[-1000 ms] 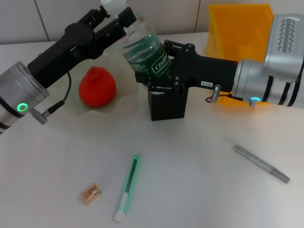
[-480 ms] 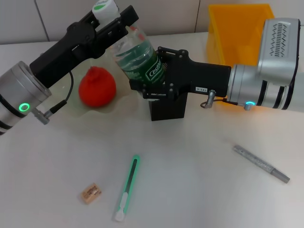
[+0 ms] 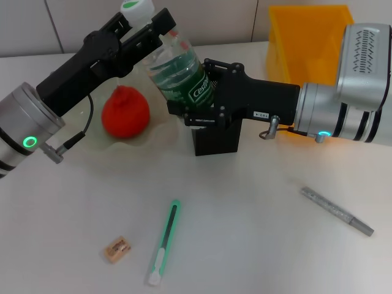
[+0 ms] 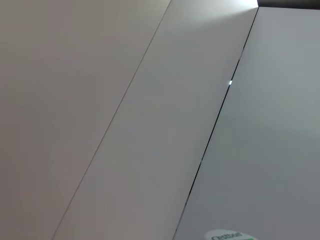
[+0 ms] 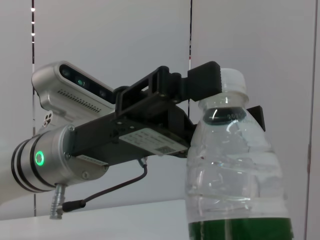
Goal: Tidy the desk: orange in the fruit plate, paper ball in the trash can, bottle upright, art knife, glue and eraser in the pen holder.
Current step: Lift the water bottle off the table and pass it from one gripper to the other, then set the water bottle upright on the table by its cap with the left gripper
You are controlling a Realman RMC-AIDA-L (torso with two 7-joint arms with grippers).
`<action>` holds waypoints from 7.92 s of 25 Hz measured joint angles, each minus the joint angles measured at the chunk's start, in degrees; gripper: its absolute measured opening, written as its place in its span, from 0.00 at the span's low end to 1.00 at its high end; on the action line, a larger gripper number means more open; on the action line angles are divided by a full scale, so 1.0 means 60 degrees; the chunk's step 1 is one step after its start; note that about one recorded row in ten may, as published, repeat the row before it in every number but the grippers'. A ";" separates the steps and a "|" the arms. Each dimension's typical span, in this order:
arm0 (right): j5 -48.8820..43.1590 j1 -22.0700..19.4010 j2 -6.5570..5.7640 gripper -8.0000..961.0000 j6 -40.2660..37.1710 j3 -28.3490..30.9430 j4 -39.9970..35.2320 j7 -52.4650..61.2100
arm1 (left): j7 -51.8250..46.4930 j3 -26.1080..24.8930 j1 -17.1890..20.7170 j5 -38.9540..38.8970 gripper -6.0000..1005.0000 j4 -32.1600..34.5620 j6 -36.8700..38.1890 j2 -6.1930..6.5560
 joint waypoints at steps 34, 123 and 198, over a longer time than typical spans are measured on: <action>0.0082 -0.0018 0.0000 0.80 -0.0205 -0.0117 0.0074 0.0001 | -0.0006 -0.0059 -0.0024 -0.0080 0.45 -0.0116 0.0011 0.0001; 0.0418 0.0325 0.0001 0.79 0.0553 -0.0387 0.1417 -0.0171 | -0.0282 -0.0118 -0.0265 -0.0115 0.45 -0.0027 0.1254 0.0000; -0.1031 -0.3333 -0.0104 0.80 -0.0887 -0.0731 -0.3515 0.2582 | 0.1448 0.0461 0.2230 -0.0257 0.45 0.1567 0.1467 0.0093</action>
